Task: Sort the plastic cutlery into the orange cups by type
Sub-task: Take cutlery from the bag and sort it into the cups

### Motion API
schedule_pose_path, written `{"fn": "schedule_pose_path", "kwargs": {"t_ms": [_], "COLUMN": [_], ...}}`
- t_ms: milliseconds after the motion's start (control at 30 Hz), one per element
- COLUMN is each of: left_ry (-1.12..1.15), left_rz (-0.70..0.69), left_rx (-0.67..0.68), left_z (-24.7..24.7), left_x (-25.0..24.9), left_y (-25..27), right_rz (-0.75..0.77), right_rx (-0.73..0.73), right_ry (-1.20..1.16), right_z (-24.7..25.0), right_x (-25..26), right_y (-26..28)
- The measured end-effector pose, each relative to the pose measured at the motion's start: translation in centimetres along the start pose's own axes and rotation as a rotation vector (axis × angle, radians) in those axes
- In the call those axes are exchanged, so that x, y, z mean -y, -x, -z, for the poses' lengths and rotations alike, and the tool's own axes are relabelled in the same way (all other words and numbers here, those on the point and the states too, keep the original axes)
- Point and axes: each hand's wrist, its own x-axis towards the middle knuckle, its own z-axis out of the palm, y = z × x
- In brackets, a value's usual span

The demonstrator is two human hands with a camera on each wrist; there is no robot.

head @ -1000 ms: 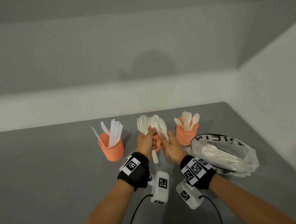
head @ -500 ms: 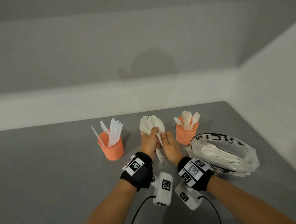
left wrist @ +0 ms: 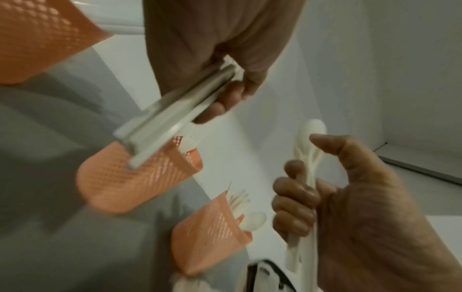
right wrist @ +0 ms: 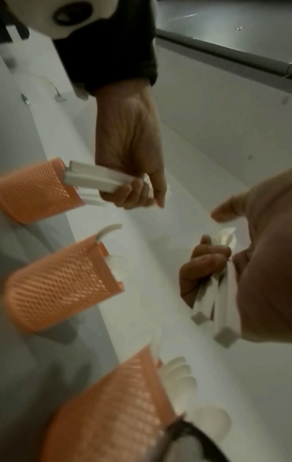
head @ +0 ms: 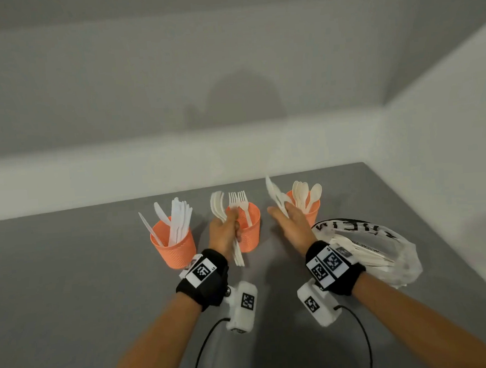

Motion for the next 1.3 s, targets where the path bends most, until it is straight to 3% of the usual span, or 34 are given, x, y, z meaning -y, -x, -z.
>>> {"fn": "schedule_pose_path", "kwargs": {"t_ms": [167, 300, 533, 700, 867, 1033, 1200, 1300], "left_ry": [0.016, -0.032, -0.127, -0.241, -0.469, -0.506, -0.488, -0.541], "left_rz": [-0.236, -0.36, -0.309, -0.296, -0.344, -0.358, -0.372, -0.426], "left_rx": [-0.158, -0.187, -0.154, -0.186, -0.249, -0.254, -0.246, -0.226], "left_z": [-1.0, -2.2, -4.2, -4.9, -5.0, -4.9, -4.9, -4.8], "left_x": [-4.7, -5.6, -1.6, 1.1, 2.0, 2.2, 2.2, 2.5], "left_y": [-2.6, -4.7, -6.4, -7.2, -6.6, -6.8, -6.6, -6.7], "right_rz": [0.098, 0.083, -0.005, -0.059, -0.032, 0.024, -0.041, 0.021], "right_rx": [-0.312, -0.418, -0.417, -0.393, -0.455, -0.477, -0.395, -0.392], "right_ry": [-0.108, -0.19, -0.127, -0.049, -0.047, -0.132, -0.097, -0.049], "right_z": [2.8, 4.2, 3.4, 3.0, 2.8, 2.8, 2.4, 2.1], "right_x": [2.7, 2.5, -1.8, -2.2, -2.4, -2.2, -3.5, -3.8], "right_y": [-3.8, -6.5, -8.1, -8.4, -8.9, -9.2, -9.2, -8.8]}}
